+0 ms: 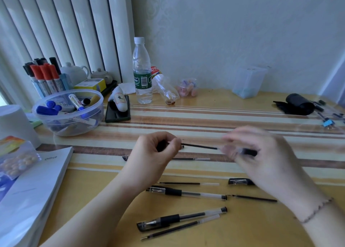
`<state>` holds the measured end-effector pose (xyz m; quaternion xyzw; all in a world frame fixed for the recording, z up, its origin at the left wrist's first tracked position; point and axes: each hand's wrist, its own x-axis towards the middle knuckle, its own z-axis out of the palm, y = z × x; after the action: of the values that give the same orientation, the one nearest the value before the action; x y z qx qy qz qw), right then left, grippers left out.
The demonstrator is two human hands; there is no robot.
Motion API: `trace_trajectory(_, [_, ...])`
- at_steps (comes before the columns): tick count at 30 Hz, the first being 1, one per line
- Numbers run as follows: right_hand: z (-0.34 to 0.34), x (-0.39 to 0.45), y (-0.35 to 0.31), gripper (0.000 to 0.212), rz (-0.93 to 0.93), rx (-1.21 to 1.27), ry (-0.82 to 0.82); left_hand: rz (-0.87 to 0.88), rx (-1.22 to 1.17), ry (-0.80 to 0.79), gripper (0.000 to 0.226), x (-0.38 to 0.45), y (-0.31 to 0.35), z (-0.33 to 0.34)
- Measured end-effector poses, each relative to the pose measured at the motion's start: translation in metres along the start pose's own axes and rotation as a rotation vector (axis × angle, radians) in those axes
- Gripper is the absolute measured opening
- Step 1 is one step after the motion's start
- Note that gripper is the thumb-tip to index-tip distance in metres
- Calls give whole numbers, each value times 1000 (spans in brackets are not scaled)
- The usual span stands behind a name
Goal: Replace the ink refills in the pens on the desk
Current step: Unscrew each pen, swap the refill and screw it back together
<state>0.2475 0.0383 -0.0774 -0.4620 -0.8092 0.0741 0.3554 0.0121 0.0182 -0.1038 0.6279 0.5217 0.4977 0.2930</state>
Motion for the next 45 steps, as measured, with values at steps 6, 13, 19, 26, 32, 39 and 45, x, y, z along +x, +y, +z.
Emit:
trace_trajectory(6, [-2,3,5,22,40,-144,-34,33,-20,-21,29,-1,-1,3])
trace_trajectory(13, [-17,10,69,13,500,-409,-113,-36,48,64,22,3,-6,-2])
trace_trajectory(19, [-15,8,86,10,565,-378,-231,-28,87,11,22,2,-7,-3])
trace_trajectory(26, [-14,10,77,17,520,-304,-301,-21,96,4,17,5,-12,-4])
trace_trajectory(32, [-10,10,77,19,474,-340,-308,-23,113,-15,13,4,-13,-1])
trace_trajectory(39, [-13,11,72,18,443,-386,-176,-56,96,-27,10,4,-10,-2])
trace_trajectory(45, [-11,11,74,20,458,-377,-176,-42,130,-95,10,2,-7,-2])
